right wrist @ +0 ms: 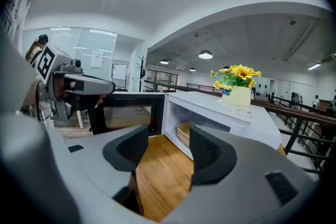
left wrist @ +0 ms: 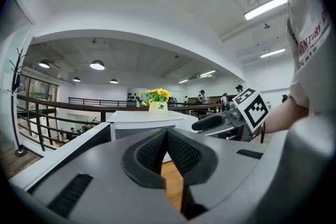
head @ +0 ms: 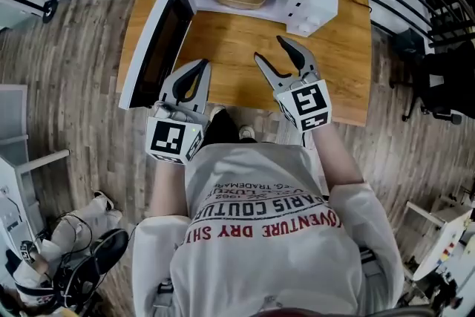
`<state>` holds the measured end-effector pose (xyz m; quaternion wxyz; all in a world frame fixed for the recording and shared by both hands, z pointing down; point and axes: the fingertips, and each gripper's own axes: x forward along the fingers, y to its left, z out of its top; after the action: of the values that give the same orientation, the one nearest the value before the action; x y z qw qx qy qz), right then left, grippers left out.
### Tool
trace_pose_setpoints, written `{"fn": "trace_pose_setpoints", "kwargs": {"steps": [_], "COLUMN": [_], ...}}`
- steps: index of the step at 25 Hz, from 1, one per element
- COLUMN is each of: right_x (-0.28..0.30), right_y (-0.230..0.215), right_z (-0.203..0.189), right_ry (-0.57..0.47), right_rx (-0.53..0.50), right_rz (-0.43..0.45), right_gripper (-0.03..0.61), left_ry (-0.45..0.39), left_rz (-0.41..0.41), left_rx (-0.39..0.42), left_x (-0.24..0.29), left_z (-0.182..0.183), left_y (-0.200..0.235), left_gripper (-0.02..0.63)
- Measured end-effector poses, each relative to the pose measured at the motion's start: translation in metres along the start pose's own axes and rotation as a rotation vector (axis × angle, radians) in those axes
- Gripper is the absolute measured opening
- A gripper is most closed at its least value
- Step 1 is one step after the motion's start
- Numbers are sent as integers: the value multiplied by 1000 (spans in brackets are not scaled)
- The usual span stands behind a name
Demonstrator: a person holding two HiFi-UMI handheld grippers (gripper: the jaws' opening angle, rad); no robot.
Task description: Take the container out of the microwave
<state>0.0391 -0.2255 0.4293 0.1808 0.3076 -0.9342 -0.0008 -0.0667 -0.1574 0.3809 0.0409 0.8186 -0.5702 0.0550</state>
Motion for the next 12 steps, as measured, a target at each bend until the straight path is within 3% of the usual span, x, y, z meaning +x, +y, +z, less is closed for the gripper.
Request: {"fn": "trace_pose_setpoints", "kwargs": {"steps": [7,12], "right_x": [73,123], "right_y": [-15,-26], "right_z": [-14,-35], "right_ry": [158,299], "right_rx": [-36,-117], "right_rz": [48,99], "right_gripper": [249,249], "left_ry": [2,16], "left_rz": [-43,-69], "left_rx": [-11,-26], "left_x": [38,59], "left_z": [-3,-9], "left_y": [51,70], "left_gripper": [12,12]}}
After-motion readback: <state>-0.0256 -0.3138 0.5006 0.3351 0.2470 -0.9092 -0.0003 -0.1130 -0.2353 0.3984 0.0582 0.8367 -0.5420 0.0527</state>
